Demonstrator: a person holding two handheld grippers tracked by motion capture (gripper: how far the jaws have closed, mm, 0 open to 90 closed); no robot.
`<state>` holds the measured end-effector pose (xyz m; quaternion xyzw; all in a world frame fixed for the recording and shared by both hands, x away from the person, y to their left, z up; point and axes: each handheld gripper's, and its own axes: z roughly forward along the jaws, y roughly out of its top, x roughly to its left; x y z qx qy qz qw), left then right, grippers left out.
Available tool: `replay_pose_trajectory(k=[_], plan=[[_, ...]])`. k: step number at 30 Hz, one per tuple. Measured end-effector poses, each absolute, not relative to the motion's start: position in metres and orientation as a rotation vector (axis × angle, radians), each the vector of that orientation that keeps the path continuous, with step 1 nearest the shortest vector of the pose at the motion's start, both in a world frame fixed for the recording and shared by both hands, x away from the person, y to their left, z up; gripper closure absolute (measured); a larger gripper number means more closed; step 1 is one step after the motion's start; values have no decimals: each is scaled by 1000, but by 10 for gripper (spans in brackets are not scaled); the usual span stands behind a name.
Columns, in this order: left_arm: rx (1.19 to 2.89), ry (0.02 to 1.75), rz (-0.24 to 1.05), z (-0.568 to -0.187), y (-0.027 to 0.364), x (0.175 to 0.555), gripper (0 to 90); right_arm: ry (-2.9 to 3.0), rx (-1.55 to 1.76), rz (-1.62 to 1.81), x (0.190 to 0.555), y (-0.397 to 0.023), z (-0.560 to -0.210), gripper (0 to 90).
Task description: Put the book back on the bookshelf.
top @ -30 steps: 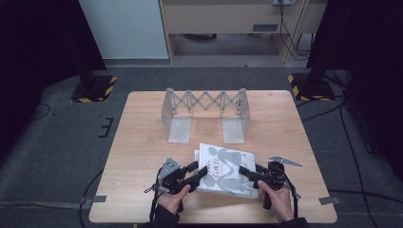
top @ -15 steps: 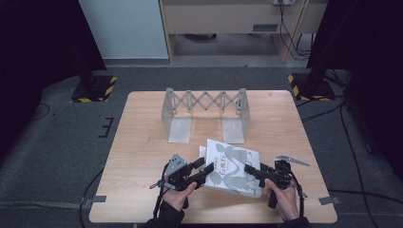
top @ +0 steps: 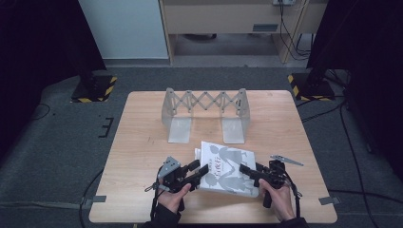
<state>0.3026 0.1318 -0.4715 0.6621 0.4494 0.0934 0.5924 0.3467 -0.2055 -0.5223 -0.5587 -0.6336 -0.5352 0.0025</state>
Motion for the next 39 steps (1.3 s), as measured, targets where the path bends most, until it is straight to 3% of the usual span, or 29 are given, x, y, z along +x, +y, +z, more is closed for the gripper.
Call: replay_pose_trajectory(k=[4,5,8,9,10,16,22,24,34,39], plan=[[1510,1046,220,-473,142,302,535,-1983,-1720,-1678,348,-194,-523,172],[1458,1032,193,-473,143,302,603,-2038,-1712,-1670,349,-195,-524,173],[1523,1072,268,-472,141,305,564,-2012,-1694,-1734,348,-200,-524,178],[1549,1097,288,-475,144,308,600,-1997,-1678,-1761,348,-205,-523,214],[1495,1107,212,-481,148,312,584,-2045,-1696,-1740,346,-206,-523,255],[1543,1171,241,-501,147,322,586,-2157,-1708,-1716,346,-200,-526,305],[1606,1261,299,-518,154,325,523,-2426,-1656,-1711,339,-194,-519,270],[1602,1316,290,-528,158,327,492,-2506,-1593,-1727,333,-190,-515,303],[1581,1274,285,-537,157,316,392,-2607,-1537,-1716,316,-185,-516,386],[1637,1214,289,-535,148,308,390,-2709,-1526,-1686,311,-181,-517,406]])
